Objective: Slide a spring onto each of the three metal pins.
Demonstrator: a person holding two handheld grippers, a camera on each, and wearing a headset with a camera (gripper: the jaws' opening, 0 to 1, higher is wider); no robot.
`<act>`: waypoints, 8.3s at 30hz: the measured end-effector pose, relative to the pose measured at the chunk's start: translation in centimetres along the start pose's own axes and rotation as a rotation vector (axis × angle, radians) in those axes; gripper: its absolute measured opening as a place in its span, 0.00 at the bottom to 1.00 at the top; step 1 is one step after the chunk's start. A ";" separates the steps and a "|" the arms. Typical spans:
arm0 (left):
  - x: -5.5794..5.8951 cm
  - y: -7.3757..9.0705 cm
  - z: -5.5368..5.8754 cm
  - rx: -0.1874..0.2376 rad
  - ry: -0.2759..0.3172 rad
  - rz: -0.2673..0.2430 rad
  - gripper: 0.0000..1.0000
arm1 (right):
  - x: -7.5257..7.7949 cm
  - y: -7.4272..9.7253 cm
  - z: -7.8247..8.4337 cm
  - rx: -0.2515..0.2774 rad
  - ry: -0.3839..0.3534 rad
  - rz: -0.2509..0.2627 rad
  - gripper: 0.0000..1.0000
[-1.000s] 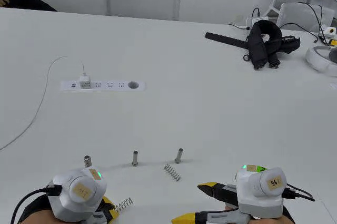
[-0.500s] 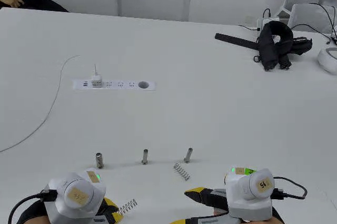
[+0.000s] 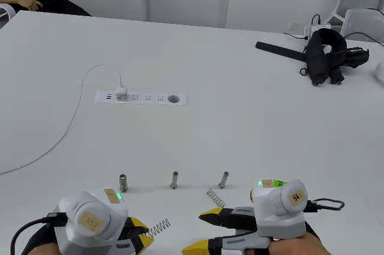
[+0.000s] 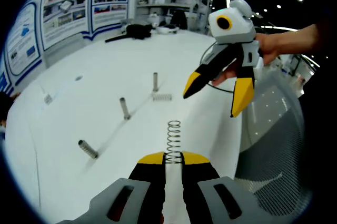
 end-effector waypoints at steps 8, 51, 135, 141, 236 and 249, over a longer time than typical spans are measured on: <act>0.1 -0.4 -1.7 0.032 -0.052 0.025 0.10 | 0.3 -0.4 -1.4 -0.003 0.022 -0.051 0.43; 2.6 -3.0 -4.8 0.064 -0.232 0.211 0.10 | 0.4 0.0 -2.4 -0.001 -0.038 -0.156 0.12; 3.7 -4.6 -7.6 0.182 -0.220 0.281 0.10 | -0.8 1.6 -7.1 -0.406 0.492 -0.314 0.13; 3.7 -4.6 -7.6 0.183 -0.221 0.285 0.10 | -0.8 1.5 -7.2 -0.413 0.497 -0.317 0.13; -2.7 2.6 2.8 0.123 0.126 -0.212 0.58 | 8.4 -5.3 -7.4 -0.604 0.468 -0.063 0.13; -3.1 3.3 3.2 0.126 0.163 -0.245 0.64 | 9.9 -7.7 -7.5 -0.627 0.483 -0.084 0.13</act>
Point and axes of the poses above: the centre of the closed fingertips' face, and the gripper's own axes: y roughly backward along the fingers, x roughly to its right, z roughly out of its underside, the point moved 9 cm from there along y, roughly backward along the fingers, and after that the axes turned 15 degrees about x, right-handed, at the moved point
